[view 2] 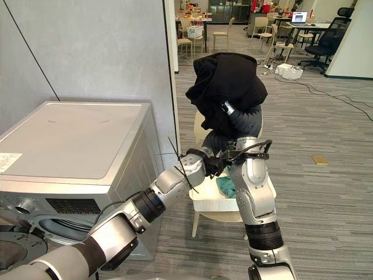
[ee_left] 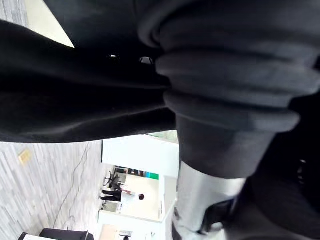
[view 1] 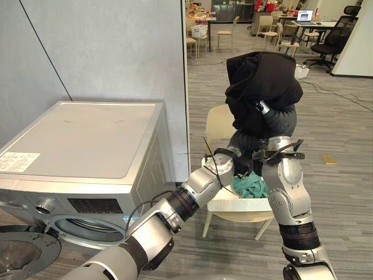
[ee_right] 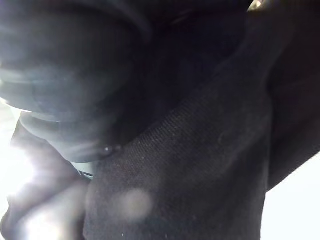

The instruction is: Pick up the laundry basket with both hands and put the clothes into the washing machine.

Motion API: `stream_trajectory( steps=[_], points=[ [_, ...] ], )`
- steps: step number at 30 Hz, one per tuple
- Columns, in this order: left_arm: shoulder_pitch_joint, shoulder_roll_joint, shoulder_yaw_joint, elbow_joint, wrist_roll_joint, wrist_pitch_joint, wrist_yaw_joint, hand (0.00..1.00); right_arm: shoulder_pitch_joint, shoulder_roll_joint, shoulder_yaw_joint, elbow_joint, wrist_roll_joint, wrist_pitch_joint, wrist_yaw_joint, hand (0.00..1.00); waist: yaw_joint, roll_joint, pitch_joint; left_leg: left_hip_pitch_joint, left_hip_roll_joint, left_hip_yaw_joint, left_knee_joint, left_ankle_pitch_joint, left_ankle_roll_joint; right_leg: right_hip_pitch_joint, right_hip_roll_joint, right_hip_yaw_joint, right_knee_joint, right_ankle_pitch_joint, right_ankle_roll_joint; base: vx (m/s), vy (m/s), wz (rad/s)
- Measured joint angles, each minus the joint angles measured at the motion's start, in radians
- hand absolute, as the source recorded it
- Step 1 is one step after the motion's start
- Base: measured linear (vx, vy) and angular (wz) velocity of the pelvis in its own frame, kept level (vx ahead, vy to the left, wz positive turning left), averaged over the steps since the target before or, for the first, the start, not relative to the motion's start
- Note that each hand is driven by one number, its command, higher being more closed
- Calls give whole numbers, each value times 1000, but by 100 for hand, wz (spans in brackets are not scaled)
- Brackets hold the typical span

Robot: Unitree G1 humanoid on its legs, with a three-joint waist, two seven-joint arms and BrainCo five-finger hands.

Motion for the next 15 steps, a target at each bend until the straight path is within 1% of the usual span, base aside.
stream_trajectory(
  steps=[4, 5, 6, 7, 8, 9, 11, 13, 15],
  points=[
    [1, 26, 2, -61, 2, 0, 0, 0, 23, 0, -24, -47, -1, -8, 2, 100, 3, 0, 1, 2, 0, 0, 1, -2, 2, 1, 0, 1, 2, -1, 1, 0, 0, 0],
    [2, 35, 3, -77, 5, 0, 0, 0, 31, 0, -43, -54, -2, -10, 2, 100, 4, 0, 2, 2, 0, 0, 2, -2, 2, 2, 0, 1, 2, -1, 1, 0, 0, 0],
    [8, 39, 27, -87, 4, 0, -1, 0, 45, 0, -73, -56, -2, -17, 0, 100, 5, 0, 2, 2, 0, 0, 3, -3, 2, 2, 0, 1, 4, -2, 2, -45, -1, -1],
    [23, 40, 82, -124, 4, -9, 1, 0, 73, 0, -111, -55, -2, -17, -2, 100, 4, 1, 7, 2, 0, 0, 4, -3, 2, 5, -1, 2, 7, -4, 4, -36, -1, 0],
    [23, 41, 89, -132, 4, -12, 2, 0, 81, 0, -120, -55, -2, -17, -3, 100, 5, 1, 10, 2, 0, 0, 4, -4, 3, 6, -1, 2, 8, -5, 5, -54, -2, 2],
    [23, 49, 109, -161, 4, -25, 6, 0, 107, 0, -146, -52, -1, -16, -7, 100, 4, 2, 14, 3, -1, -3, 4, -5, 3, 7, -2, 1, 14, -11, 7, -34, -1, 3],
    [26, 62, 114, -193, 4, -31, 10, 0, 134, 1, -172, -52, -1, -16, -10, 100, 3, 2, 17, 5, -1, -4, 3, -5, 3, 8, -3, 0, 17, -14, 7, -18, -1, 1],
    [29, 62, 115, -209, 4, -33, 14, 0, 137, 1, -188, -52, -1, -16, -17, 100, 2, 11, 24, 11, -1, -5, 2, -5, 3, 13, -3, 0, 16, -14, 7, 0, 0, 0],
    [49, 62, 120, -243, 4, -49, 15, 0, 146, 1, -207, -52, -2, -15, -24, 100, 1, 6, 34, 16, -1, -7, -1, -5, 3, 18, -3, -2, 16, -16, 7, 0, 0, 0]
  ],
)
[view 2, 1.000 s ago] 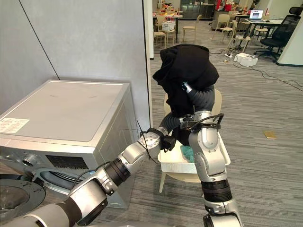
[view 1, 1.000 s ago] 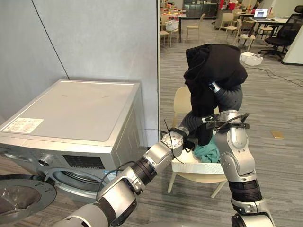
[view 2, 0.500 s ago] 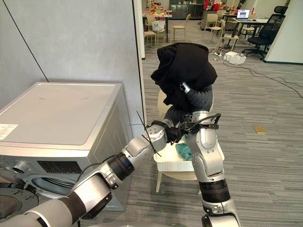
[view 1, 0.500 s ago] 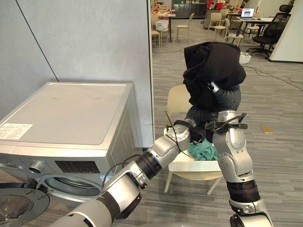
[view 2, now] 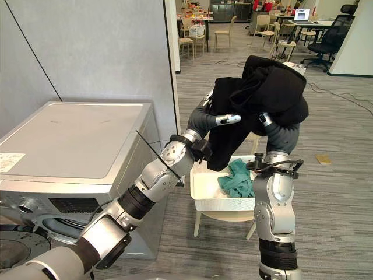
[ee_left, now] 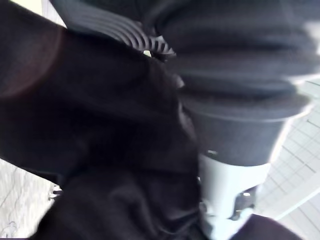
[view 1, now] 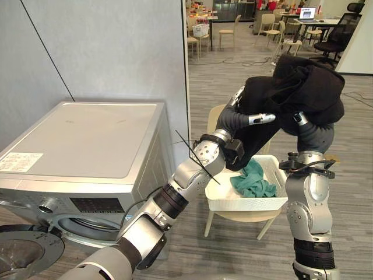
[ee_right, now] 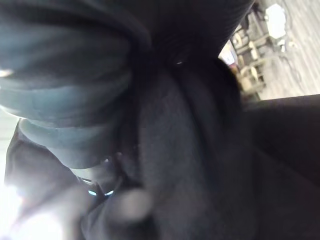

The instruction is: Pick up the laundry basket with both hands and put the clothes into the washing machine.

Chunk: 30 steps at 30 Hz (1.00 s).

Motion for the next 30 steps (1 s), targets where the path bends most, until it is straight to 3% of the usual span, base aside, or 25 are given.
stream_trajectory(
  steps=[1, 10, 19, 30],
  points=[
    [10, -1, 4, -11, 0, -3, 0, 0, 6, 0, -9, 0, 0, 0, 0, 100, 0, 9, -6, 0, 0, -1, 0, 0, 0, 0, 0, -1, 0, 0, 0, 0, 0, 0],
    [63, 1, 42, -24, 0, -13, 0, 0, 30, 21, -33, 0, 0, 10, -4, 100, 3, 5, -3, 2, -1, -6, 0, 0, 0, 0, 0, -3, -1, -1, 0, 0, 0, 0],
    [60, -86, -95, 50, 18, -2, -25, 0, 29, 53, 66, -4, 20, 11, -3, 100, -6, 5, -3, 1, -1, -2, -6, 0, 1, 0, -1, -1, -1, -2, 2, 0, 0, 0],
    [60, -86, -180, 175, 137, 24, -48, 0, 29, 81, 128, -15, 22, 12, -25, 100, -18, 5, -3, 3, 0, 9, -6, -1, 1, -2, 0, 5, 1, -1, 2, 0, 0, 0]
  ],
)
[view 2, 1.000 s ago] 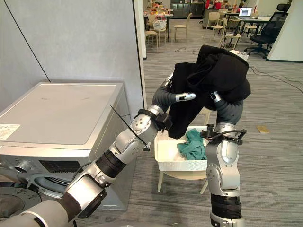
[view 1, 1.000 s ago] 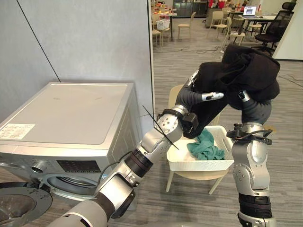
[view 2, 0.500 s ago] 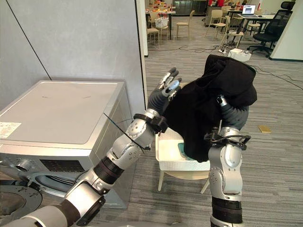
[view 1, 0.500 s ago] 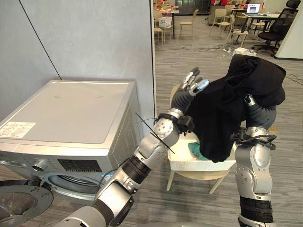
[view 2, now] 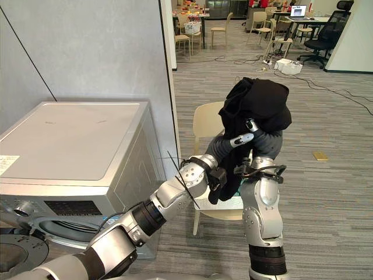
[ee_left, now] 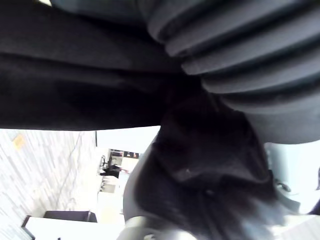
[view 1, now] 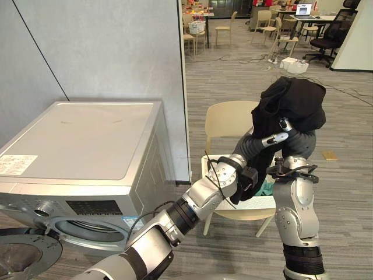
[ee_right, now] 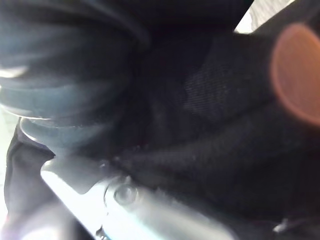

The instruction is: Pick up the laundry basket with both hands and put the clothes into the washing machine.

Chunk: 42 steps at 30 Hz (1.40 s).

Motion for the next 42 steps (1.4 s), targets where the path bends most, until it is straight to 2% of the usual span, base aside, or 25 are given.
stream_trajectory(
  steps=[3, 4, 11, 15, 21, 22, 33, 38, 42],
  points=[
    [0, 0, -3, 1, 0, -3, -15, 0, 0, 0, 5, -18, 6, 0, -4, 100, -1, 0, 0, 0, 0, 3, 0, 0, 0, 0, 0, 2, 0, 0, 0, 0, 0, 0],
    [0, 0, -3, 1, 0, -5, -17, 100, 0, 0, 9, -22, 7, 0, -6, 100, -1, 0, 0, 1, 0, 5, 0, 0, 0, -1, 0, 3, 0, 0, 0, -4, 1, -3],
    [0, 0, 4, -29, -42, -27, 7, 100, -1, -1, 4, -34, 11, -3, -42, 100, 0, 1, -1, 1, 1, 20, 0, -2, 2, -8, 0, 16, 0, 2, 3, -13, 1, -5],
    [-8, 0, 43, -50, -69, -25, 52, 100, 0, 0, 46, -85, 6, -6, -36, 100, -4, 2, -3, 1, 2, 30, 1, -3, 2, -16, 1, 28, 1, 5, 4, -23, -1, -9],
    [-11, 0, 56, -86, -80, -28, 55, 100, 0, 1, 46, -91, 8, -24, -26, 100, 0, 1, -6, 1, 1, 31, 1, -4, 3, -16, 0, 29, 1, 5, 5, 0, 0, 0],
    [-14, 0, 56, -86, -80, -32, 54, 100, 0, 1, 45, -87, 8, -24, -20, 0, -2, 1, -6, 1, 1, 33, 1, -4, 3, -17, 1, 31, 1, 6, 5, 0, 0, 0],
    [-21, 2, 84, -108, -78, -30, 54, 100, 67, -4, 11, -85, 17, -22, 46, 0, -2, -4, -11, 10, 0, 44, 1, -10, 4, -17, 3, 47, 1, 7, 6, -13, -2, -4],
    [-22, 7, 120, -171, -38, -21, 52, 100, 141, -4, -99, -121, 15, -22, 50, 0, -1, -6, -13, 12, 0, 51, 4, -17, 5, -17, 3, 53, 1, 6, 6, -4, 2, -4],
    [-23, 58, 235, -247, -28, -23, 56, 100, 204, -4, -265, -126, 14, -22, 36, 0, -5, 1, -17, 16, 2, 67, 16, -32, 2, -17, 9, 70, 1, 6, 7, 2, 6, -12]
  ],
)
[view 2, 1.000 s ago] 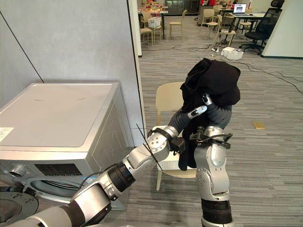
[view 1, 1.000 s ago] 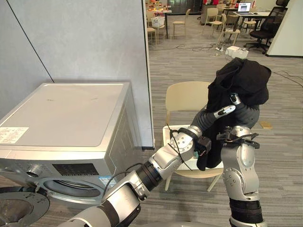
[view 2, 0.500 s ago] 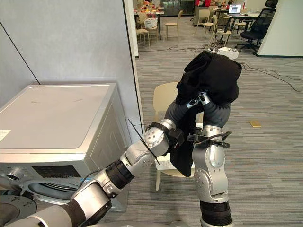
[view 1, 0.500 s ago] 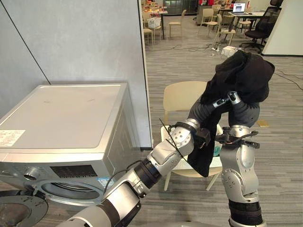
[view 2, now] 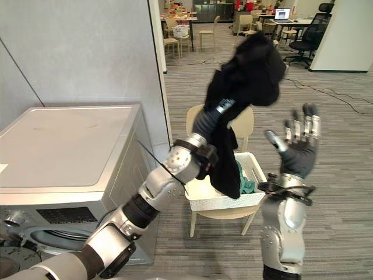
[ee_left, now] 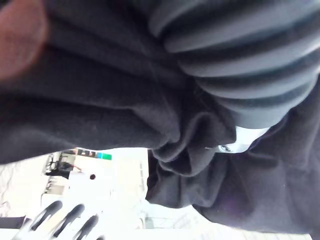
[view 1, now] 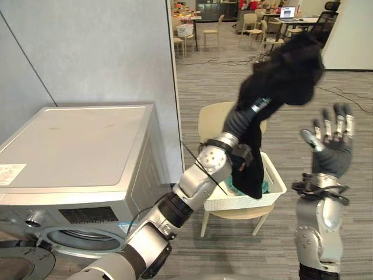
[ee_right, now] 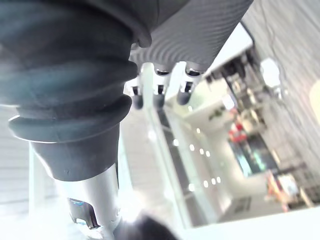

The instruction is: Pick up the laundry basket with both hands and put the clothes into the washing machine.

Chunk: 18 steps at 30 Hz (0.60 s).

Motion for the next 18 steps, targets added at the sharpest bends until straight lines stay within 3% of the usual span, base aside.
stream_trajectory(
  steps=[4, 10, 12, 18],
  points=[
    [1, 73, 110, -81, 9, -5, 20, 100, 43, 0, -108, 0, 0, 0, -9, 0, -4, 3, -2, 0, -3, 1, 0, -1, 0, -1, 1, 2, 0, 0, 0, 1, 0, -2],
    [19, 145, 248, -200, 30, -27, 28, 100, 72, 3, -154, 5, 2, 11, 13, 0, -10, 5, -3, 0, -5, 1, 0, -1, 0, -3, 1, 3, -1, 0, 0, 0, 0, 0],
    [71, 173, 330, -286, 42, -47, 37, 100, 73, 9, -172, 22, 3, 21, 34, 0, -24, 9, -3, 0, -5, 1, 0, -1, 0, -3, 2, 4, -1, -1, -1, 0, 0, 0],
    [287, 204, 545, -494, 94, -72, 36, 100, 143, 83, -246, 27, 5, 26, 56, 0, -22, 30, -7, -2, -6, -17, 1, -1, 0, 4, -1, -10, -2, -4, -2, -6, -8, 6]
  ],
)
